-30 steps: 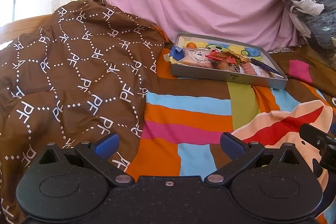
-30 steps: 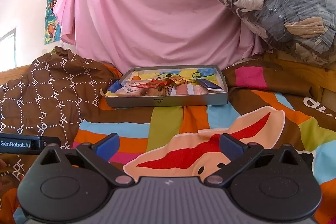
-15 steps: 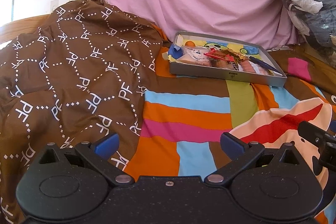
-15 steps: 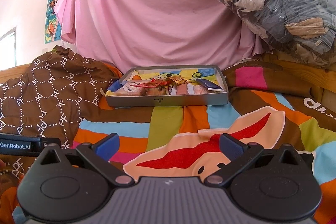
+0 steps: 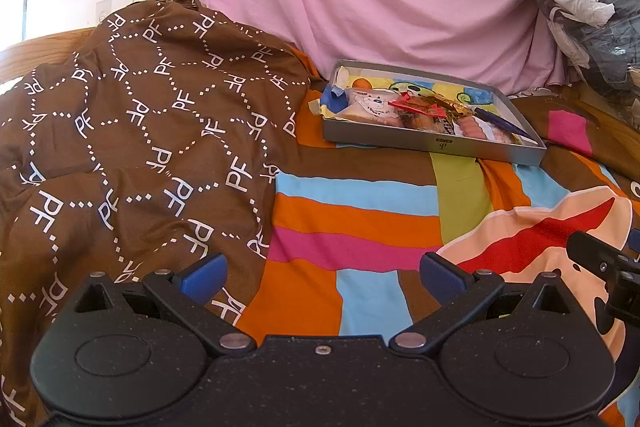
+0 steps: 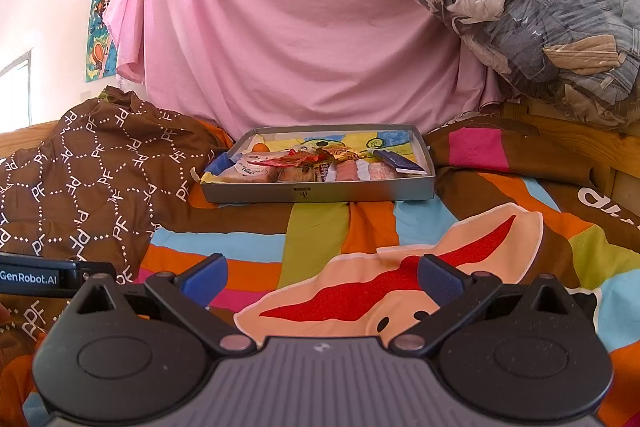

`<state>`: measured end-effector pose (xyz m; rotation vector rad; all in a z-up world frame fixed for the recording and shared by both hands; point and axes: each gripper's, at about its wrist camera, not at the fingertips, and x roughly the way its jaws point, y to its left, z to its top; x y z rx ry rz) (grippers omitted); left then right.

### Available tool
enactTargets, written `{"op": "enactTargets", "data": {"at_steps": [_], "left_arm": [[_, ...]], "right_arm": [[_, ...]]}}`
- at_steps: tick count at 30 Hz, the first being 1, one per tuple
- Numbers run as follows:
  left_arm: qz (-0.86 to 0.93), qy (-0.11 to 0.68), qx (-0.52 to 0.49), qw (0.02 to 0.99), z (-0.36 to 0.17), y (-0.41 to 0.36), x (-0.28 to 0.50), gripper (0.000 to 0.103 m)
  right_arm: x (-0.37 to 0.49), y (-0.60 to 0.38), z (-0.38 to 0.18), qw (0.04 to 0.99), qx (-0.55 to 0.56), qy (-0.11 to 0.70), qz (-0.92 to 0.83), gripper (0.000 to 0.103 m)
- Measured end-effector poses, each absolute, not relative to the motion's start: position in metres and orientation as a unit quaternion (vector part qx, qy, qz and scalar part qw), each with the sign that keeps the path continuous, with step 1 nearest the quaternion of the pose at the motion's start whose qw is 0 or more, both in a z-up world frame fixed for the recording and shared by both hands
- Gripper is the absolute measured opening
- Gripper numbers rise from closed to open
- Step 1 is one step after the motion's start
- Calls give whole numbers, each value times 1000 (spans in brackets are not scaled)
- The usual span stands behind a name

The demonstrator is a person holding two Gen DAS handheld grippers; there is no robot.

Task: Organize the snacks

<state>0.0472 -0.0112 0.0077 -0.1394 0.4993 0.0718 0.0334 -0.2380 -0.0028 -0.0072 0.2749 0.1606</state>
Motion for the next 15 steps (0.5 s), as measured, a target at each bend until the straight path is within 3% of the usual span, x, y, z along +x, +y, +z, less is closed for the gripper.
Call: {"op": "enactTargets", "data": {"at_steps": [15], "left_arm": [[41, 264, -75, 961, 9, -10, 49, 102]], "right_arm": [[33, -238, -3, 987, -6, 135, 80, 103]]}}
